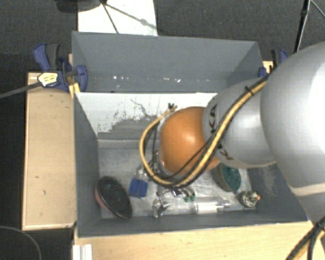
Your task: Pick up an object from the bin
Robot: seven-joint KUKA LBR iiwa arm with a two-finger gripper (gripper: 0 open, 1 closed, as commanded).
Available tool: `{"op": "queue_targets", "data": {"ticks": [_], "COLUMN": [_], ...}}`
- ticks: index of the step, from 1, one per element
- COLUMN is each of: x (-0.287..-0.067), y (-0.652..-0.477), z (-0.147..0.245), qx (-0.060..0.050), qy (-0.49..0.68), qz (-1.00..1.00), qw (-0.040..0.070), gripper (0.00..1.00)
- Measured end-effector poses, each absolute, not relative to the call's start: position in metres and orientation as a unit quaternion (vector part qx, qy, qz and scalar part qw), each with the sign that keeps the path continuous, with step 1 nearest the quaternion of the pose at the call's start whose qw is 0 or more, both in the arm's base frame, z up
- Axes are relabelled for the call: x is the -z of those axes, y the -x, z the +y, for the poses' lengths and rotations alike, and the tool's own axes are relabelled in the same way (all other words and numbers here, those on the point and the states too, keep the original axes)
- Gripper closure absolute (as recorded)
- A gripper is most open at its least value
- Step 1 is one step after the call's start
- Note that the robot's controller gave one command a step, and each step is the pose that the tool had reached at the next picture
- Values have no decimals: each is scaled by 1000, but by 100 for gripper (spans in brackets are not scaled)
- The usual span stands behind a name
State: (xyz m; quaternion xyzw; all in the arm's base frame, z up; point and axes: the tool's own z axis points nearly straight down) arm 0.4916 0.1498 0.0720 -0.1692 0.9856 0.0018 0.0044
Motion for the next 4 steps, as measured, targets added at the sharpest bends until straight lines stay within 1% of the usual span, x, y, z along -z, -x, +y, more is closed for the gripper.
{"op": "queue_targets", "data": {"ticks": [1,2,3,4], "x": [-74,-171,-257,-252], "y": [-495,-490,-501,-499], "z": [150,157,175,174], "qx": [-2,-1,-1,0], "qy": [166,165,216,215], "qz": [986,986,976,977], "qw": [9,5,6,1], "gripper": [100,100,100,0]}}
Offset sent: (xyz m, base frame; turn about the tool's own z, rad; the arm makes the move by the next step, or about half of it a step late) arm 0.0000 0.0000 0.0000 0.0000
